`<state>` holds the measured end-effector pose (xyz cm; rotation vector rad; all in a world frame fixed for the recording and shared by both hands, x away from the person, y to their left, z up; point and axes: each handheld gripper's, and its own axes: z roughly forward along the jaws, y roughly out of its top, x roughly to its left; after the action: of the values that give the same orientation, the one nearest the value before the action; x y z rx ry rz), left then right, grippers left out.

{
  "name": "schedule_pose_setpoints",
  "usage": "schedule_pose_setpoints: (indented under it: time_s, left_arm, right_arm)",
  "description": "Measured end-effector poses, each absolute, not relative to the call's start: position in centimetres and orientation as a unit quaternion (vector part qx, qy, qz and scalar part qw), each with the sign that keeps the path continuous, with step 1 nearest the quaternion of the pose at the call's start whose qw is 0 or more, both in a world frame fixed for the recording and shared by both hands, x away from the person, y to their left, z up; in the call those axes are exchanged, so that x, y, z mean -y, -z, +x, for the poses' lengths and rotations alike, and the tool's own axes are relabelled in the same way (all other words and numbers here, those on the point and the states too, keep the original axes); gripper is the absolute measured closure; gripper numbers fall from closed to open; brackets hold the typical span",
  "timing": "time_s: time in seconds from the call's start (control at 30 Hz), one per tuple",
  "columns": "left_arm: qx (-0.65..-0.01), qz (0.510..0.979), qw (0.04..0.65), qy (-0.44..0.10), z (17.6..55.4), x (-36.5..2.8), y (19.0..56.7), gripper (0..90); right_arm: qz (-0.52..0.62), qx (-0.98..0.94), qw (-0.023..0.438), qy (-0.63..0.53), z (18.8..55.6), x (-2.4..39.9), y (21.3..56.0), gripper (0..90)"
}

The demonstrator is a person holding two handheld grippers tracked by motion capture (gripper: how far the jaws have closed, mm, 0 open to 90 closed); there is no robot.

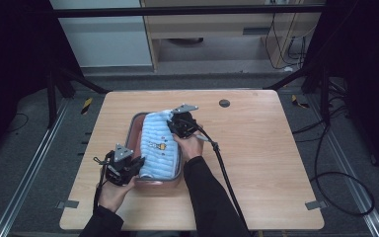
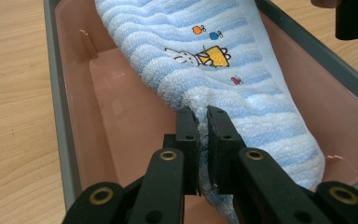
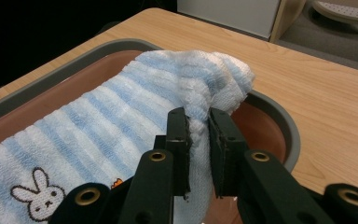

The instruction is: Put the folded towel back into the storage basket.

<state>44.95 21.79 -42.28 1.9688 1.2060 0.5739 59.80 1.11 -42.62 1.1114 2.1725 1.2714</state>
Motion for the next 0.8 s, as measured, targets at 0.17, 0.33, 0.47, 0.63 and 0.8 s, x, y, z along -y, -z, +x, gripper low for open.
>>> schedule_pose_setpoints:
  time_s: [0.17, 0.33, 0.47, 0.63, 0.8]
  left_arm:
    - [-0.475, 0.770, 0.362, -0.224, 45.1, -22.0, 42.6, 83.9]
    - [-0.482, 0.772, 0.350, -0.223, 45.5, -22.0, 43.0, 83.0]
    - [-0.488, 0.771, 0.339, -0.229, 45.7, -22.2, 43.3, 77.7]
    - [-0.492, 0.757, 0.355, -0.241, 45.6, -22.6, 42.8, 66.2]
    - [-0.490, 0.747, 0.372, -0.253, 45.3, -23.0, 42.1, 59.1]
  right_arm:
    - [0.398, -0.777, 0.191, -0.449, 59.9, -1.2, 43.0, 78.9]
    - [0.396, -0.782, 0.193, -0.441, 60.0, -1.4, 43.4, 77.7]
    - [0.393, -0.789, 0.195, -0.429, 60.1, -1.6, 43.7, 71.3]
    - [0.394, -0.780, 0.214, -0.436, 59.9, -1.2, 43.2, 62.3]
    - [0.395, -0.770, 0.227, -0.446, 59.6, -0.4, 42.3, 56.7]
